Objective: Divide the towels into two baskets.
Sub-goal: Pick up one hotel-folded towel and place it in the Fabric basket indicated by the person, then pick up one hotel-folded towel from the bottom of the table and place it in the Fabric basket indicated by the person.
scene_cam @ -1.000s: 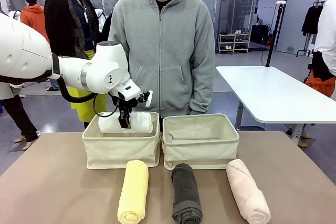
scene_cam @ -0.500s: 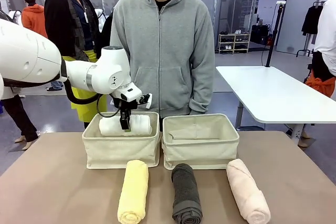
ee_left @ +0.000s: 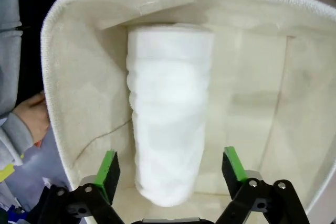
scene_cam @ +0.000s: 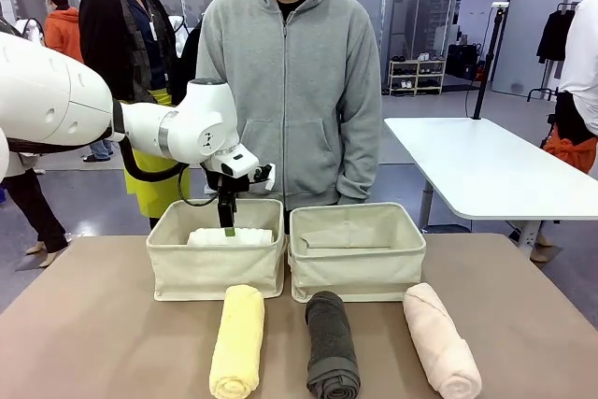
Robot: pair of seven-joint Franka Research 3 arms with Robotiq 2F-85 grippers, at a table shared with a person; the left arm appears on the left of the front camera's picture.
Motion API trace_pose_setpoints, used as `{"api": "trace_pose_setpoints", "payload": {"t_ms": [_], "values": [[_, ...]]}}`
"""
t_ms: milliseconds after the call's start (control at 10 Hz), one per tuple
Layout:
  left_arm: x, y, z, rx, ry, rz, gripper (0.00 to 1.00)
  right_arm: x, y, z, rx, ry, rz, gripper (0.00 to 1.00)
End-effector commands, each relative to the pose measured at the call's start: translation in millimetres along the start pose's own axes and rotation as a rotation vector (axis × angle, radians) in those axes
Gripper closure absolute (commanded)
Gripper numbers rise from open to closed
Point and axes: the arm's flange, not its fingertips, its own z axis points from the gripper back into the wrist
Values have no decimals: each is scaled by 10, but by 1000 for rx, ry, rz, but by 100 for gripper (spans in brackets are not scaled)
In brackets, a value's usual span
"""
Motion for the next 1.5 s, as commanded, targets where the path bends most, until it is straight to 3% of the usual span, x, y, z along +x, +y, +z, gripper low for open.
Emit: {"api": "trace_pose_setpoints", "payload": {"t_ms": [0,100,900,1000,1100,1200,1400], "values": [[-52,-128,83,30,20,53,0,3,42,16,13,-13,-5,0],[0,0,0,0,0,0,0,3,42,16,13,-13,-5,0],[33,-22,-12,-4,-3,16,1,3,42,16,13,-13,-5,0],[-40,42,263,-45,-60,87,0,3,42,16,13,-13,-5,0],[-160,61,543,-42,-14,168,0,3,42,16,13,-13,-5,0],[-272,-10,855,-97,-115,220,0,3,42,16,13,-13,-5,0],[-652,-418,1195,-227,-222,288,0,3,42,16,13,-13,-5,0]]}}
